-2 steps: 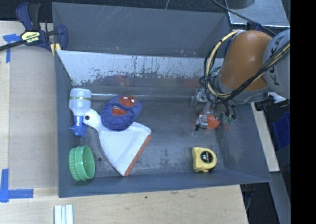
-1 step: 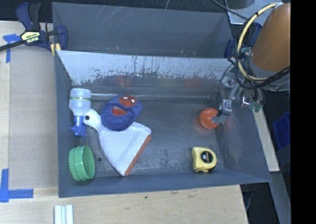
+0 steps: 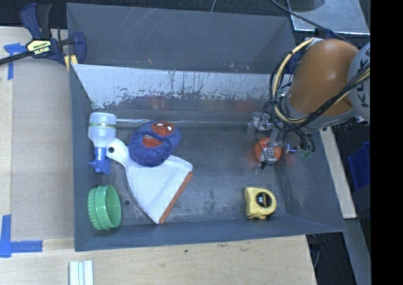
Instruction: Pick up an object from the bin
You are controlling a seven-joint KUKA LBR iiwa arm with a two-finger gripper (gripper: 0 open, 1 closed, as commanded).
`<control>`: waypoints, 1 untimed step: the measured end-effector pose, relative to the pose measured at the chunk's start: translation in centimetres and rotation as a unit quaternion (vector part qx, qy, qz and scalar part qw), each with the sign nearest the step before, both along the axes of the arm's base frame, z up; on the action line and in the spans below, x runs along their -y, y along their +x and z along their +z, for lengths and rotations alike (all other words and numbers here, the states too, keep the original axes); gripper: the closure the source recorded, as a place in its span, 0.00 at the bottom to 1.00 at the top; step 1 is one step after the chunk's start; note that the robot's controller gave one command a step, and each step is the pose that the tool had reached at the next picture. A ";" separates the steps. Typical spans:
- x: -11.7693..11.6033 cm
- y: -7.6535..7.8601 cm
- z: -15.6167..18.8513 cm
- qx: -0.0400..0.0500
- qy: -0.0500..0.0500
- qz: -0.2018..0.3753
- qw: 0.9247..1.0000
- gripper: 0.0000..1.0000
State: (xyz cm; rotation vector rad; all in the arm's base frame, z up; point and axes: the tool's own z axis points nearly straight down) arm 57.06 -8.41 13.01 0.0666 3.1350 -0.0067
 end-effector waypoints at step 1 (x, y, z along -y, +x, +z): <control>4.9 0.3 -5.1 -0.001 0.000 -0.082 0.997 0.00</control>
Offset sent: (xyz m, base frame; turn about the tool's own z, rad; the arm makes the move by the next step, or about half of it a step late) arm 0.0038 -0.0467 -0.0496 0.1620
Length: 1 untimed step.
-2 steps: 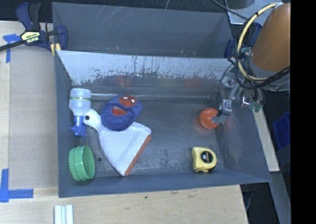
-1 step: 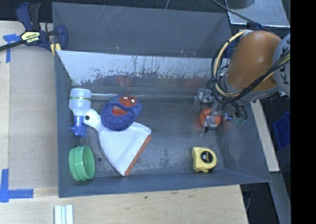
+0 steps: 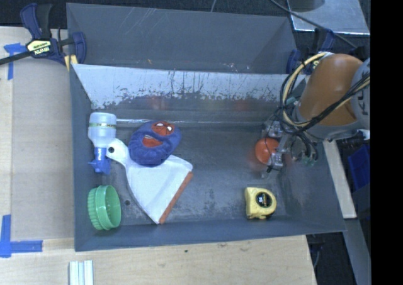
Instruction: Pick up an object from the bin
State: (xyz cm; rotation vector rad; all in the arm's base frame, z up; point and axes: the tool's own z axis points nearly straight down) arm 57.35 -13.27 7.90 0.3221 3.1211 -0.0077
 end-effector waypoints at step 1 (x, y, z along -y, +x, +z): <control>-0.1 0.1 0.2 0.002 0.000 0.001 1.000 1.00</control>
Offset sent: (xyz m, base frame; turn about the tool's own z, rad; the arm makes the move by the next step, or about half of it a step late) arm 0.0000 0.0000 0.0000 0.0000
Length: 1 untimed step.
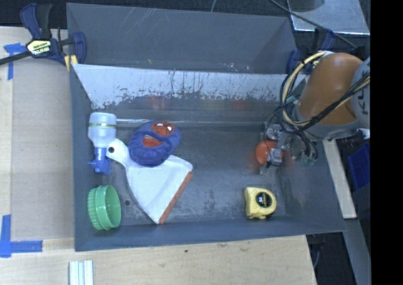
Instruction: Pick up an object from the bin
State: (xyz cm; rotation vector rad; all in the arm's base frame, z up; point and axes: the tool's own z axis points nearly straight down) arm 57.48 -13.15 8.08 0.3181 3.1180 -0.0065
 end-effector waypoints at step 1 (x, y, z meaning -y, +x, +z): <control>0.1 1.5 3.7 0.004 -0.001 0.043 0.999 1.00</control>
Offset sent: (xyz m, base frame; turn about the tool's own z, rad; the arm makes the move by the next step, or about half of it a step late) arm 0.0130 -0.0004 0.0352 -0.0862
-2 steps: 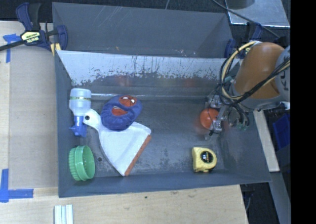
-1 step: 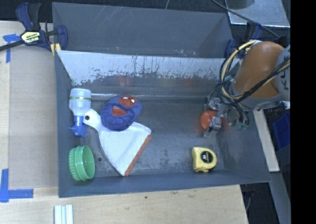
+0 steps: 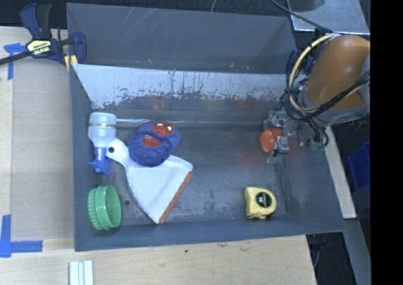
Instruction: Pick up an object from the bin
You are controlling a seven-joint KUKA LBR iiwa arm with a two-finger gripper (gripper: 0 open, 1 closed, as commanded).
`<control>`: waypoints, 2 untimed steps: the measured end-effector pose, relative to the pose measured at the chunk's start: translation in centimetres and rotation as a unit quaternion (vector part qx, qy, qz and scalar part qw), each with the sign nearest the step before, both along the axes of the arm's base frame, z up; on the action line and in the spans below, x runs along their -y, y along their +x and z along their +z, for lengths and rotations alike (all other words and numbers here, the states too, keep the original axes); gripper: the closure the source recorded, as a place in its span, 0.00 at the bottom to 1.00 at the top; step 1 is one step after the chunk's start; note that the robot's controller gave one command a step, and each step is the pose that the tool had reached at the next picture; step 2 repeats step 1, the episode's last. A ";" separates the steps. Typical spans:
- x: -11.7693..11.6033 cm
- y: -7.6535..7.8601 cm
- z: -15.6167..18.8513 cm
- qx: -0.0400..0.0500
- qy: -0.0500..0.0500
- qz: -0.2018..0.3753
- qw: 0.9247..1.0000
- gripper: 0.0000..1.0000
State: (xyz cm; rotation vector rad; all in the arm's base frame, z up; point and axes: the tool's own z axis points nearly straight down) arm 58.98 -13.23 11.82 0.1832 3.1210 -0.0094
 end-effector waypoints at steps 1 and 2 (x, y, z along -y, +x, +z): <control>-4.4 0.7 8.9 0.007 0.000 -0.011 1.000 1.00; -4.4 0.7 8.9 0.007 0.000 -0.011 1.000 1.00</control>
Offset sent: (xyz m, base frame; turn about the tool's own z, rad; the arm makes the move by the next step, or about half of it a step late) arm 0.0040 0.0423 0.0834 0.0264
